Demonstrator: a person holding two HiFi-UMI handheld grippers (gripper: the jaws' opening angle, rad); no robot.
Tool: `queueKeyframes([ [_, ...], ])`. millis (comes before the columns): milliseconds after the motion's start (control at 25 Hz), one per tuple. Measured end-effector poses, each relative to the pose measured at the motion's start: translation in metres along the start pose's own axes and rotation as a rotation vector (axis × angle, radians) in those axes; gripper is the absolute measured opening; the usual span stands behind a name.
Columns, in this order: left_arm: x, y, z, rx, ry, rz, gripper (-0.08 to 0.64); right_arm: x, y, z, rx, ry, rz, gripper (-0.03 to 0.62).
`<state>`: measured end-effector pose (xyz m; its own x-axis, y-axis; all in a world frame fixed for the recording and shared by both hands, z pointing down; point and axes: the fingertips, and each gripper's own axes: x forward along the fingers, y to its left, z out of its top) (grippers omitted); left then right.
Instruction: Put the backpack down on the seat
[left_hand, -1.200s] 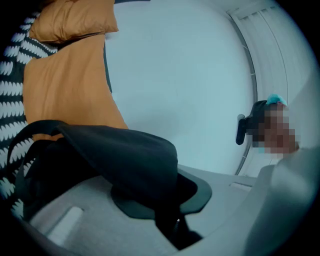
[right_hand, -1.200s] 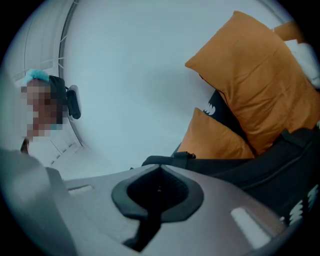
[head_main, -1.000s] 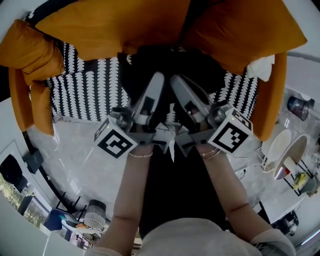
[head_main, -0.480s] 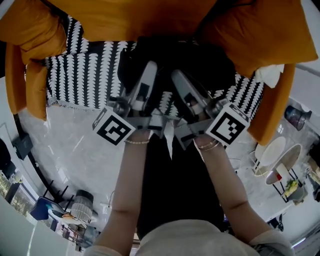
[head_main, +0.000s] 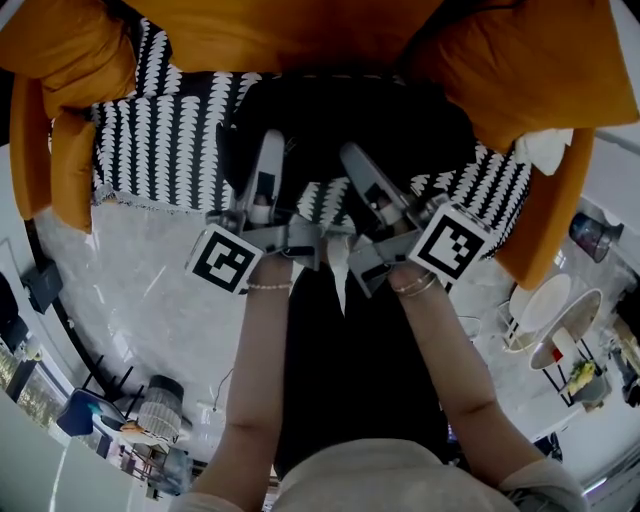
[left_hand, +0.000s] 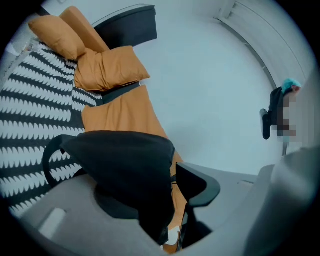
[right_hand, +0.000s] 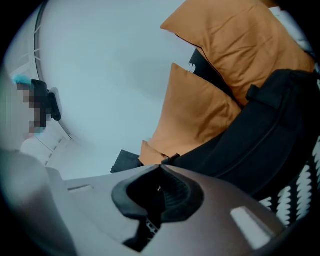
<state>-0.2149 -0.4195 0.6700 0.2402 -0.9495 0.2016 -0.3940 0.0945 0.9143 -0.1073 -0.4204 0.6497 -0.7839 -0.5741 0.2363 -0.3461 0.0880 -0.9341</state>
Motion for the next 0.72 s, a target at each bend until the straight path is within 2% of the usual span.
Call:
queueKeyframes([
  [160, -0.012, 0.006, 0.0, 0.025, 0.001, 0.078, 0.287, -0.006, 0.003, -0.008, -0.004, 0.014, 0.011, 0.003],
  [280, -0.018, 0.007, -0.005, 0.105, 0.053, 0.15, 0.364, -0.011, 0.0, -0.011, 0.009, 0.017, 0.009, 0.003],
  [360, -0.021, 0.004, -0.008, 0.141, 0.08, 0.159, 0.383, -0.014, 0.0, -0.011, 0.012, 0.015, 0.006, 0.003],
  [480, -0.027, -0.001, -0.011, 0.135, 0.089, 0.151, 0.385, -0.019, 0.01, -0.009, 0.005, 0.004, 0.016, 0.003],
  [600, -0.033, -0.011, -0.017, 0.095, 0.094, 0.145, 0.385, -0.028, 0.02, -0.005, -0.005, -0.008, 0.027, 0.003],
  [720, -0.04, -0.014, -0.018, 0.079, 0.09, 0.174, 0.391, -0.035, 0.028, 0.0, -0.005, -0.02, 0.032, 0.003],
])
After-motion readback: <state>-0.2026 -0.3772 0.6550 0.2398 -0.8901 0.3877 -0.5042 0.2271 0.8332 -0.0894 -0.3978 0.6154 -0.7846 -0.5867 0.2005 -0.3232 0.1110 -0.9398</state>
